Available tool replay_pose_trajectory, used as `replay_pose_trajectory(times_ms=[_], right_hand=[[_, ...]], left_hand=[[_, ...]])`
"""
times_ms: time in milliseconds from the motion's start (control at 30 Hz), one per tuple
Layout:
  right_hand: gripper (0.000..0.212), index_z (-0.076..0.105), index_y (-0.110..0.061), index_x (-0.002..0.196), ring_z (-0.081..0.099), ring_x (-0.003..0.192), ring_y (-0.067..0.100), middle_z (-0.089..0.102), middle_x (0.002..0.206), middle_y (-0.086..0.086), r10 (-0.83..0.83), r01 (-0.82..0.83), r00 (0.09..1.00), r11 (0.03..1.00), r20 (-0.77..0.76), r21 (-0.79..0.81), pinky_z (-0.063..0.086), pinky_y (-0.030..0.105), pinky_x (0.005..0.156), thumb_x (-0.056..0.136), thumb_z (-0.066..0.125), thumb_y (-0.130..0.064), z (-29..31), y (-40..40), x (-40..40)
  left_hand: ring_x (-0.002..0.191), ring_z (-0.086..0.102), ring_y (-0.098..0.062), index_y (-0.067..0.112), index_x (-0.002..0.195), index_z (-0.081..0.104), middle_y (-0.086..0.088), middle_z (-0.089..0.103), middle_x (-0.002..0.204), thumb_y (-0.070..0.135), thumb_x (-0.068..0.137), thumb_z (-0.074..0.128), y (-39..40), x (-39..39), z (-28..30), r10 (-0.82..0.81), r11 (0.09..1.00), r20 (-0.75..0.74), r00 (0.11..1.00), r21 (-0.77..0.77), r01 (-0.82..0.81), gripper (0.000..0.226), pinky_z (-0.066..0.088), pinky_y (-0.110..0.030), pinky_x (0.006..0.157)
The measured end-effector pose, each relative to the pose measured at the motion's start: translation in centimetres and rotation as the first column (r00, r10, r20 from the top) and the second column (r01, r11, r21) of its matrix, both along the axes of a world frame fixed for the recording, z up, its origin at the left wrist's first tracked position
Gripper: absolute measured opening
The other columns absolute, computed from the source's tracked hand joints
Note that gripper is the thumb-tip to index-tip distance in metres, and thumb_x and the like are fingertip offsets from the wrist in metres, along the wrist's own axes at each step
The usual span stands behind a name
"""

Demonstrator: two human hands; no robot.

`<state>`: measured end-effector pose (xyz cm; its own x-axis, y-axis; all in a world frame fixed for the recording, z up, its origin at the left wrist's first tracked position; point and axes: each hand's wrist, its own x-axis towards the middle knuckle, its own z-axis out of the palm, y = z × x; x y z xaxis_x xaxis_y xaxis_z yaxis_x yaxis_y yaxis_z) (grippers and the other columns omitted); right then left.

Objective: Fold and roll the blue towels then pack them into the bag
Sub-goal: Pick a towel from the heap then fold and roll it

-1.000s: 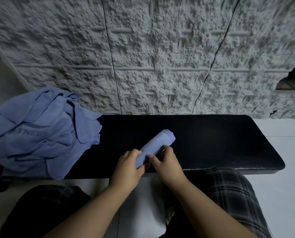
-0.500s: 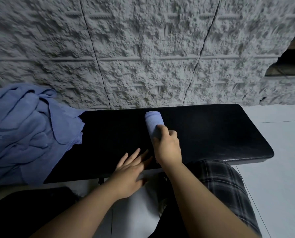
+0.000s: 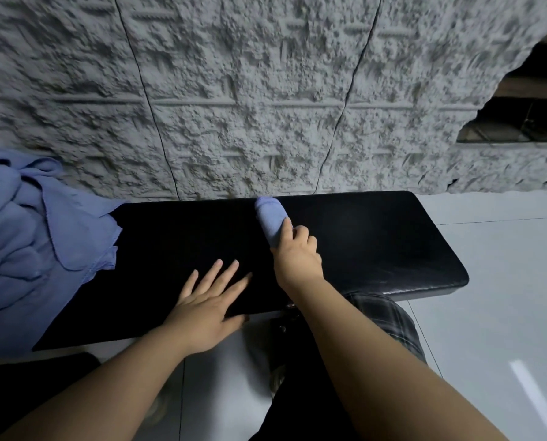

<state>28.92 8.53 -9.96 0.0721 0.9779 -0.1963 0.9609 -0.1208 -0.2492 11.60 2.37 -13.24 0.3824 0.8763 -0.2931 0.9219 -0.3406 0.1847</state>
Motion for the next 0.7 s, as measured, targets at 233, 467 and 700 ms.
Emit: replay_pose_trajectory(times_ms=[233,467,700], right_hand=[[0.059,0.012,-0.018,0.15,0.037,0.12,0.035,0.03,0.136,0.017,-0.174,0.174,0.983,0.985,-0.066,-0.007,0.039,0.044,0.094,0.099,0.041,-0.023,0.7,2.1,7.0],[0.057,0.017,-0.018,0.149,0.037,0.12,0.037,0.033,0.136,0.018,-0.337,0.337,0.941,0.94,-0.013,0.044,0.039,0.045,0.092,0.099,0.042,-0.028,0.8,2.3,13.7],[0.058,0.017,-0.019,0.15,0.036,0.121,0.039,0.033,0.139,0.018,-0.417,0.409,0.907,0.906,0.061,0.107,0.037,0.046,0.094,0.099,0.041,-0.03,0.3,1.8,18.7]], left_hand=[[0.13,-0.041,-0.006,0.055,0.129,-0.029,0.021,-0.04,0.141,0.076,0.062,-0.004,-0.1,-0.3,0.1,-0.015,0.999,0.033,0.999,-0.049,0.017,0.074,-0.02,-0.038,0.111],[0.127,-0.044,-0.003,0.059,0.125,-0.029,0.022,-0.042,0.14,0.076,0.063,-0.003,-0.2,-0.3,0.0,-0.016,0.999,0.041,0.999,-0.043,0.017,0.069,-0.023,-0.037,0.109],[0.123,-0.047,-0.001,0.058,0.124,-0.031,0.022,-0.043,0.139,0.076,0.064,-0.003,-0.3,-0.3,0.0,-0.022,0.999,0.044,0.999,-0.029,0.023,0.069,-0.031,-0.031,0.1]])
